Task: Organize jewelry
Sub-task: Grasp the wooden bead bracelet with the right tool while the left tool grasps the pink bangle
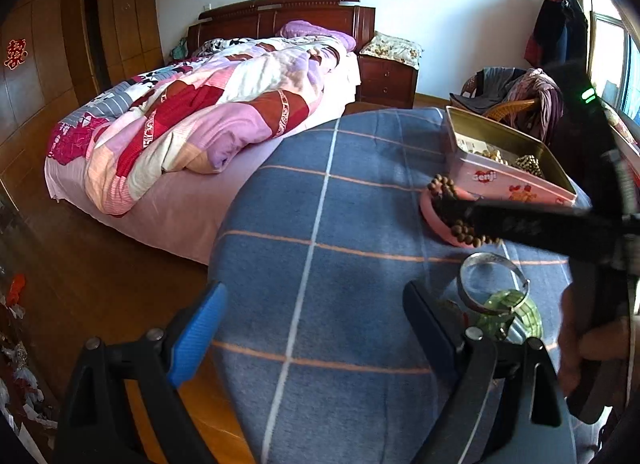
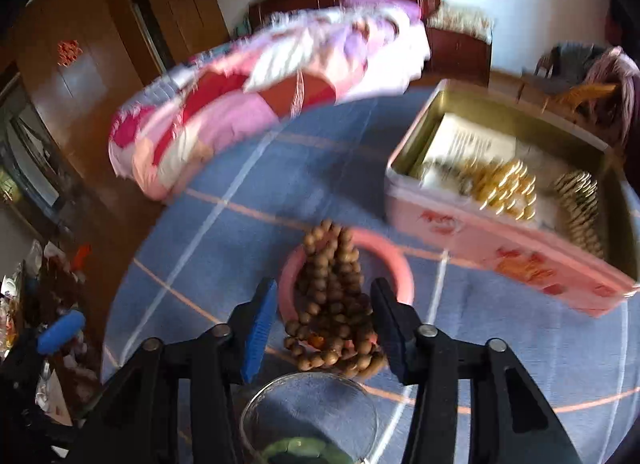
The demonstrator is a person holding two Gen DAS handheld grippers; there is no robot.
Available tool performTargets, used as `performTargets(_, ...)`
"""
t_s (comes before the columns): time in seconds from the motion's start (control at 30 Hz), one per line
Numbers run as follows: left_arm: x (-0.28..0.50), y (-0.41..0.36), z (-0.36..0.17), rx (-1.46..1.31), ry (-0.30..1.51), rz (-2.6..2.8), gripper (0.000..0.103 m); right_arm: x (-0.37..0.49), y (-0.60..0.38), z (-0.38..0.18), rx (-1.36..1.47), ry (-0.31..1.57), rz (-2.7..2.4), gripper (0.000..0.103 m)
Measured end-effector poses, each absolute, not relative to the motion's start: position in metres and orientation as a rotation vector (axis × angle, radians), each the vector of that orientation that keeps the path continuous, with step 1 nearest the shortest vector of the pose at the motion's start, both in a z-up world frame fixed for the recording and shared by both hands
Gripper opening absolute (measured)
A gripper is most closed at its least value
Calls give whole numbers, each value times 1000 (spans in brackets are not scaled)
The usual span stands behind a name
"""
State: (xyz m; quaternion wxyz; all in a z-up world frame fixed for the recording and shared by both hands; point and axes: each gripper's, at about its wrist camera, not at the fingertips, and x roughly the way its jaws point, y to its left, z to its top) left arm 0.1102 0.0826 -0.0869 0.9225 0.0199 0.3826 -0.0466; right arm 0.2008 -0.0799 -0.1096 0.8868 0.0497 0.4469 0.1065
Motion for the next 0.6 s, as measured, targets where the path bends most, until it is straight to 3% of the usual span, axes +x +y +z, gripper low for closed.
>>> performTargets(0.17,121,83,-87,27,786,-99,91,201,-90,-115,156,948,260,23)
performTargets(0.5,159,55,-83,16,816,-207,90,141,-145,-54,290,735,207,22)
performTargets(0.6,175,30,-88,49,850,-271,79,124,-159,-50,281,706,151,22)
